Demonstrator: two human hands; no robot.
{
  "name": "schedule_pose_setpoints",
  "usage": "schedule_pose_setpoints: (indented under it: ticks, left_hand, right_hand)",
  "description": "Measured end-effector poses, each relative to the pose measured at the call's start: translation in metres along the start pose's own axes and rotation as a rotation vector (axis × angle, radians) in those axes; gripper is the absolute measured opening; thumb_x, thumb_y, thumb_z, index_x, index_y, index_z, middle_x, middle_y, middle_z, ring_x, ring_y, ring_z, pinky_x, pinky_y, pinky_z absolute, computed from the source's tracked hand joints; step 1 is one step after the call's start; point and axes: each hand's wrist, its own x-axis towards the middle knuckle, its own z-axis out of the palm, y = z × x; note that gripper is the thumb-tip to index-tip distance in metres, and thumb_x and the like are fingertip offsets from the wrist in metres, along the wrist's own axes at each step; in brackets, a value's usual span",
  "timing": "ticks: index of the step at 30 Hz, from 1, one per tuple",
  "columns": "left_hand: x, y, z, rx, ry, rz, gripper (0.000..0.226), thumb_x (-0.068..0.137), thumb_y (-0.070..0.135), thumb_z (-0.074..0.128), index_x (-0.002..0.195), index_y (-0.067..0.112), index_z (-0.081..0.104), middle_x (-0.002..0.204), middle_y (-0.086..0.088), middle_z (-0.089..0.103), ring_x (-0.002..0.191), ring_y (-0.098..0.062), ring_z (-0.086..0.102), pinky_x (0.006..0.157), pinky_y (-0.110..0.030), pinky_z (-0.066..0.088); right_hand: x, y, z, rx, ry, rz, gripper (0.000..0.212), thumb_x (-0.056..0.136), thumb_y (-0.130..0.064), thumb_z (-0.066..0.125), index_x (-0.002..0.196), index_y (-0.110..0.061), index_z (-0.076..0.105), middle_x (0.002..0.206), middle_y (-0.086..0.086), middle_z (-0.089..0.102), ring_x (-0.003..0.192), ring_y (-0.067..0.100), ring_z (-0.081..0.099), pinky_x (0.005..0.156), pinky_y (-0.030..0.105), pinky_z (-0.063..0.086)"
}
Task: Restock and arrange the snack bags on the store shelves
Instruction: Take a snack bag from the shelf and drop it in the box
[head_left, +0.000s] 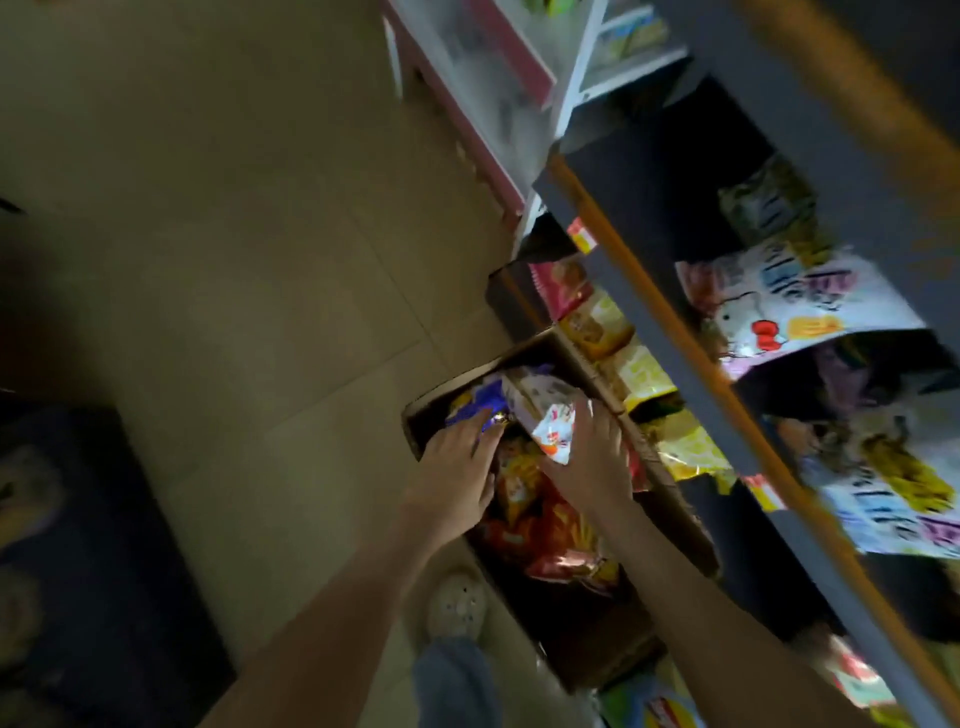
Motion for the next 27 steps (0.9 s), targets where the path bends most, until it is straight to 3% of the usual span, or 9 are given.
schedule_pose_setpoints:
  ticks: [3,6,12,16,18,20,22,25,27]
  left_hand:
    - [-0.001,-0.011,0.036,-0.068,-0.027,-0.028,0.068,0.066,0.021,0.08,0.126,0.002,0.055,0.12,-0.019,0.058,0.104,-0.034,0.06,0.086,-0.044,0.053]
    - [-0.002,-0.016,0.046,-0.081,-0.068,-0.049,0.067,0.072,0.022,0.075,0.132,0.004,0.05,0.128,-0.018,0.053,0.112,-0.032,0.056,0.092,-0.044,0.05]
    - [0.018,0.006,0.009,-0.176,-0.089,-0.065,0.078,0.089,0.036,0.061,0.151,0.011,0.019,0.155,-0.014,0.019,0.142,-0.027,0.021,0.115,-0.037,0.022]
    - [0.027,0.052,-0.041,-0.358,-0.065,-0.096,0.092,0.083,0.053,0.061,0.152,0.021,0.01,0.158,-0.01,0.009,0.145,-0.025,0.01,0.117,-0.04,0.02]
    - [0.021,0.083,-0.068,-0.458,-0.066,-0.099,0.101,0.074,0.067,0.054,0.152,0.023,0.009,0.158,-0.01,0.008,0.145,-0.022,0.006,0.116,-0.038,0.015]
    - [0.013,0.115,-0.095,-0.574,-0.078,-0.083,0.105,0.066,0.072,0.052,0.152,0.025,0.012,0.156,-0.009,0.015,0.144,-0.018,0.009,0.116,-0.036,0.013]
    - [-0.004,0.16,-0.128,-0.684,-0.098,0.025,0.102,0.067,0.064,0.066,0.15,0.035,0.014,0.151,0.001,0.029,0.141,-0.012,0.023,0.116,-0.038,0.023]
    - [-0.045,0.242,-0.174,-0.862,-0.243,0.242,0.092,0.077,0.03,0.078,0.138,0.057,0.015,0.138,0.016,0.047,0.127,0.001,0.045,0.102,-0.022,0.041]
    - [-0.083,0.3,-0.192,-0.902,-0.332,0.335,0.09,0.08,0.025,0.076,0.136,0.058,0.015,0.131,0.016,0.054,0.12,0.002,0.052,0.096,-0.019,0.045]
  right_hand:
    - [0.038,-0.001,0.035,-0.042,-0.003,-0.028,0.089,0.085,-0.044,0.064,0.151,-0.015,0.013,0.155,0.013,0.018,0.143,0.033,0.014,0.114,0.048,0.02]
    - [0.053,0.001,0.045,-0.044,0.035,-0.043,0.069,0.089,-0.03,0.061,0.147,-0.012,0.028,0.147,0.017,0.034,0.138,0.035,0.026,0.111,0.049,0.027]
    - [0.01,0.02,-0.021,0.221,0.081,-0.067,0.053,0.092,-0.03,0.06,0.14,-0.017,0.04,0.137,0.01,0.048,0.12,0.029,0.049,0.092,0.035,0.043]
    - [-0.06,0.032,-0.098,0.56,0.197,0.089,0.039,0.086,-0.033,0.068,0.121,-0.022,0.054,0.08,-0.008,0.064,0.071,0.011,0.06,0.055,0.005,0.041]
    - [-0.1,0.043,-0.133,0.726,0.272,0.14,0.029,0.082,-0.025,0.074,0.107,-0.015,0.064,0.073,-0.016,0.062,0.072,0.006,0.062,0.059,0.003,0.041]
    - [-0.142,0.058,-0.165,0.914,0.297,0.166,0.014,0.079,-0.016,0.075,0.092,-0.013,0.07,0.079,-0.012,0.069,0.078,0.006,0.067,0.069,0.012,0.05]
    - [-0.199,0.081,-0.198,0.994,0.352,0.183,0.006,0.078,-0.018,0.077,0.079,-0.02,0.071,0.085,0.004,0.074,0.078,0.019,0.07,0.076,0.035,0.057]
    - [-0.293,0.117,-0.241,1.073,0.439,0.136,0.005,0.082,-0.012,0.072,0.082,-0.016,0.069,0.078,-0.003,0.074,0.073,0.009,0.07,0.067,0.023,0.057]
    - [-0.362,0.145,-0.264,1.107,0.484,0.114,0.003,0.085,-0.008,0.067,0.088,-0.008,0.067,0.068,-0.012,0.072,0.066,0.001,0.068,0.06,0.014,0.052]
